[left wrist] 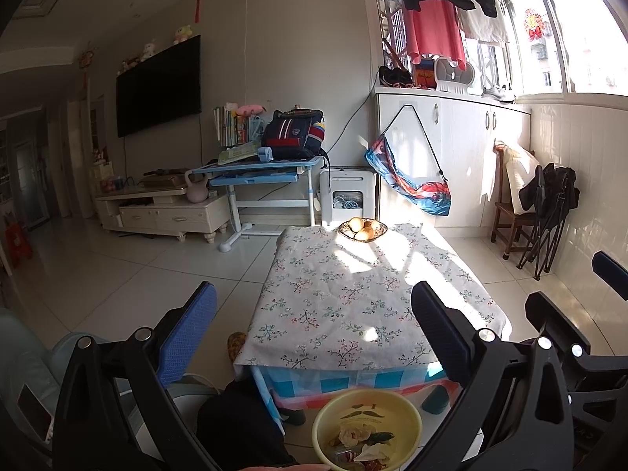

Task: Collect trash

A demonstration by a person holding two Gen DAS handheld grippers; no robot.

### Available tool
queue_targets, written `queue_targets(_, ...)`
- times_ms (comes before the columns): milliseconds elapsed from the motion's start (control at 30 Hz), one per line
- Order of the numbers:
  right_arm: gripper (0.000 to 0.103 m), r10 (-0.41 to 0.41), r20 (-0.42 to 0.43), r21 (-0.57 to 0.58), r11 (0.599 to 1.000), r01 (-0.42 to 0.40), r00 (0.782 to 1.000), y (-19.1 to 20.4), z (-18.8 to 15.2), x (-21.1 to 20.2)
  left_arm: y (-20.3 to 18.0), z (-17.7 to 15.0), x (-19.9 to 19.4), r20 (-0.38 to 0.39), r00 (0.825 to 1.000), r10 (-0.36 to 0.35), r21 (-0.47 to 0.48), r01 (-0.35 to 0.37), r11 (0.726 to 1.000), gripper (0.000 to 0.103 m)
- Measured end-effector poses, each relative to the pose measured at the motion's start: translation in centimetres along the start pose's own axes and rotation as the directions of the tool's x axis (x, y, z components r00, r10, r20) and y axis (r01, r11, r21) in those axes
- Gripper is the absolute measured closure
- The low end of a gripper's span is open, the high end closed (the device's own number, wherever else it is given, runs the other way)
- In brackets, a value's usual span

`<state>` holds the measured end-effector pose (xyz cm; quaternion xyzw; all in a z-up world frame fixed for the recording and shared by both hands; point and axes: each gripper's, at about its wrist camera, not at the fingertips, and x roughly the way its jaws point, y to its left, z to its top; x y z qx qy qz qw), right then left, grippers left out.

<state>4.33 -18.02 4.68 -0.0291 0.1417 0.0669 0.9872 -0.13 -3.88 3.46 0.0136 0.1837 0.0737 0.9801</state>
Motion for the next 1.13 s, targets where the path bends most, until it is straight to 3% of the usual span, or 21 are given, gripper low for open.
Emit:
queue_targets(400,0.007,0.009,-0.012,-0.008,1.000,-0.009,1.000,0.0,0.0,0.3,0.2,-0.4,0.1,-0.001,1.000,0.005,0.002,-0.005,1.000,0.007)
queue_targets(733,0.007,0.016,-0.030,-0.002,1.000,-0.016,0.999,-0.2,0.0,0.7,0.6,-0.8,0.5,0.000,0.999,-0.038,-0.010,0.038,0.999,0.007)
queue_targets(1133,0.007,0.003,-0.026,-0.004,1.000,-0.003,1.000,0.0,0.0,0.7,0.5,-1.7,2.0,-0.074,0.997,-0.027,-0.010,0.027,1.000,0.007)
